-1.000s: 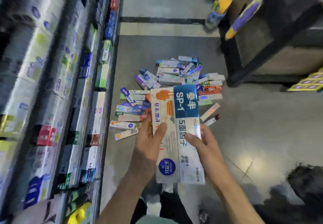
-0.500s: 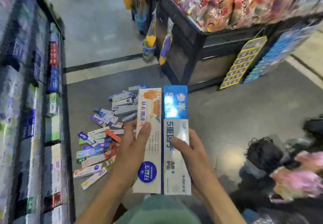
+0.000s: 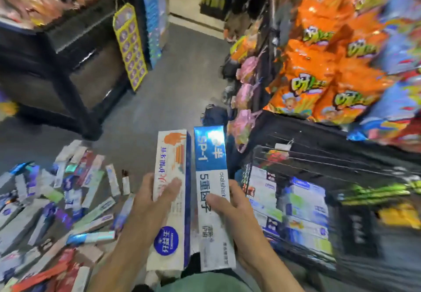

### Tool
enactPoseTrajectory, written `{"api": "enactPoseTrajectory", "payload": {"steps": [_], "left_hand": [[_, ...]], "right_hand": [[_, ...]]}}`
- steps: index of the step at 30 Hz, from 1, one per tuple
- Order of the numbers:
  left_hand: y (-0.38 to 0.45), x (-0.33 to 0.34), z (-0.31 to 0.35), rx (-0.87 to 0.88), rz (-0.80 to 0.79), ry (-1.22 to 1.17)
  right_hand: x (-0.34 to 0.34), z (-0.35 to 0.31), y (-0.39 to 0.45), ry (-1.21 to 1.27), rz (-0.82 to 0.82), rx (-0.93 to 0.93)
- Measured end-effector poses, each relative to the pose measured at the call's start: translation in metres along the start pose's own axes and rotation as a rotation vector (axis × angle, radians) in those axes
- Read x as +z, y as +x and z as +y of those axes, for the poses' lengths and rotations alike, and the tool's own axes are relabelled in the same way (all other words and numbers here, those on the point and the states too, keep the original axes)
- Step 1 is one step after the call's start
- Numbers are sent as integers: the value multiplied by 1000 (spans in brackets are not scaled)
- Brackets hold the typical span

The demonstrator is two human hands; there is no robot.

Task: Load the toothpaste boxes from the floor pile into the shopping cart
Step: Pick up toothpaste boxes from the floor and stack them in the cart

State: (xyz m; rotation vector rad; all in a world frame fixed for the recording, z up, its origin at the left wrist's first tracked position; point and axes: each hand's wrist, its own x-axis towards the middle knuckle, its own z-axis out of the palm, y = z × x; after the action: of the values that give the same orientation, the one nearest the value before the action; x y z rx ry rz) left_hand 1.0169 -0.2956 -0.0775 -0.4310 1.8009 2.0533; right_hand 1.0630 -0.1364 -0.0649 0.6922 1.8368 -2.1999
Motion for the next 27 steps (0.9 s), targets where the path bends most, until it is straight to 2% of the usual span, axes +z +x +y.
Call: {"api": "enactPoseTrajectory", "payload": {"steps": [5, 9, 13, 16, 19, 22, 27], "left_hand": [[1, 51, -18, -87, -302, 71], [-7, 95, -30, -125, -442, 99], [-9, 141, -46, -194, -539, 201], [-2, 182, -59, -185, -514, 334], [9, 233, -80, -104, -552, 449], [22, 289, -99, -52, -604, 564], [57, 356, -125, 30, -589, 778]], "right_hand": [[-55, 25, -45, 91, 322, 21], [-101, 36, -77, 275, 508, 28], [-156, 47, -97, 419, 616, 11], [-204, 50, -95, 450, 647, 32], [-266, 54, -82, 261, 644, 34], [-329, 51, -58, 74, 577, 56], [-409, 51, -18, 3, 466, 85]]}}
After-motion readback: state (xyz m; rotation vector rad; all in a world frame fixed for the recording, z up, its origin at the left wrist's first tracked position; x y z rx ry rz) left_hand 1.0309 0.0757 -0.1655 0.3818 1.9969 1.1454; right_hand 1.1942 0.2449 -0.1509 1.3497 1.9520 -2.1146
